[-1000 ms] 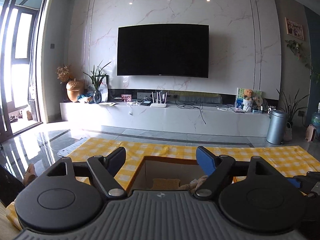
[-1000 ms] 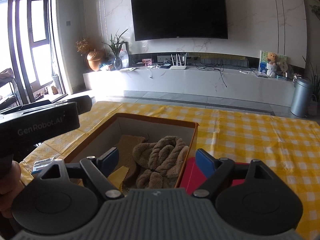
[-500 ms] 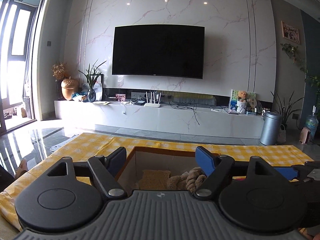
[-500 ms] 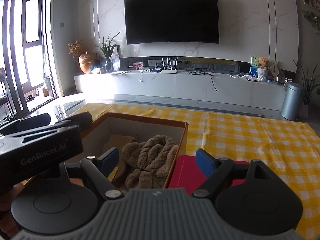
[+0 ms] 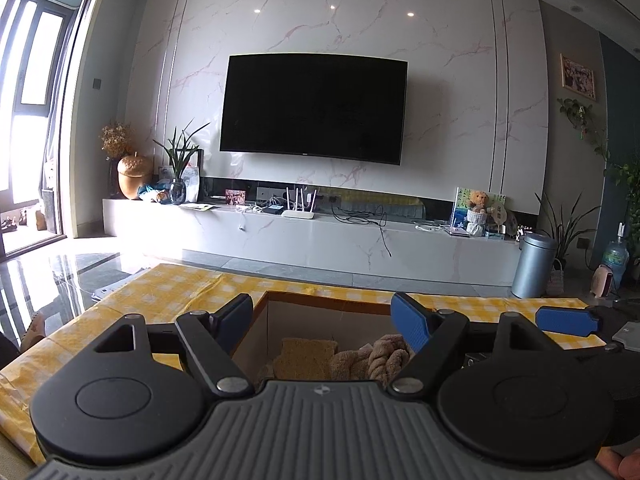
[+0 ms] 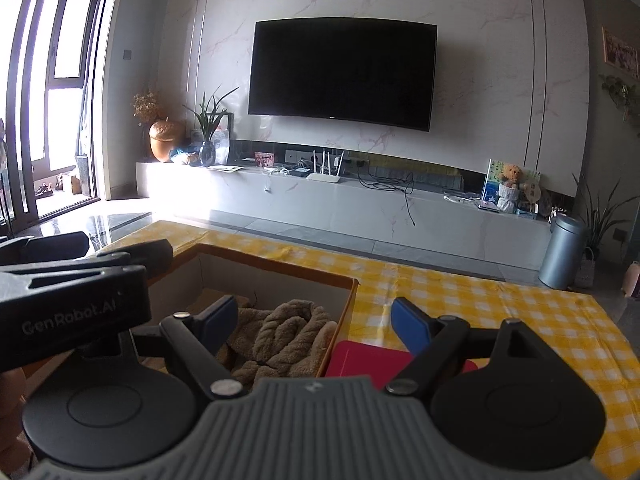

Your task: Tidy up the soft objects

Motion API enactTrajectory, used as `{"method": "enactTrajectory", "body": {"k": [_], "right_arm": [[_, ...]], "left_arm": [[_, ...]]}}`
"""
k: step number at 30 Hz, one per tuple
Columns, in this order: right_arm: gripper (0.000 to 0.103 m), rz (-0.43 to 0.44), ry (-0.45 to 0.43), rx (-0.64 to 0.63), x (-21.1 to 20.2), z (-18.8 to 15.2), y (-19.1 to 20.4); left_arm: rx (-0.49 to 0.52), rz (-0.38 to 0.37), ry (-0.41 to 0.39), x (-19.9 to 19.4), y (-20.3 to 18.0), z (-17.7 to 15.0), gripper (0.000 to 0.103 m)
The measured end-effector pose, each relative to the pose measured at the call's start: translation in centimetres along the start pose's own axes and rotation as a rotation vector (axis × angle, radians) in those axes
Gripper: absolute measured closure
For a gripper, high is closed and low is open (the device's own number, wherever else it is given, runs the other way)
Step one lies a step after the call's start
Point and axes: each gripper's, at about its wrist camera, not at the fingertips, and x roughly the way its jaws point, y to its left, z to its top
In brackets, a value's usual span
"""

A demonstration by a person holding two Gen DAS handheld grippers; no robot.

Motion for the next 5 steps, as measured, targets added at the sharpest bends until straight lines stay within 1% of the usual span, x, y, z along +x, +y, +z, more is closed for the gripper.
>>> {"method": "enactTrajectory", "body": {"k": [5], "right_arm": [[0.02,0.005,0.008,-0.01,0.4,-0.11,0.13]], "left_arm": [[0.013,-0.002,0.004,0.09,0.06,-0.05,0.011]]}}
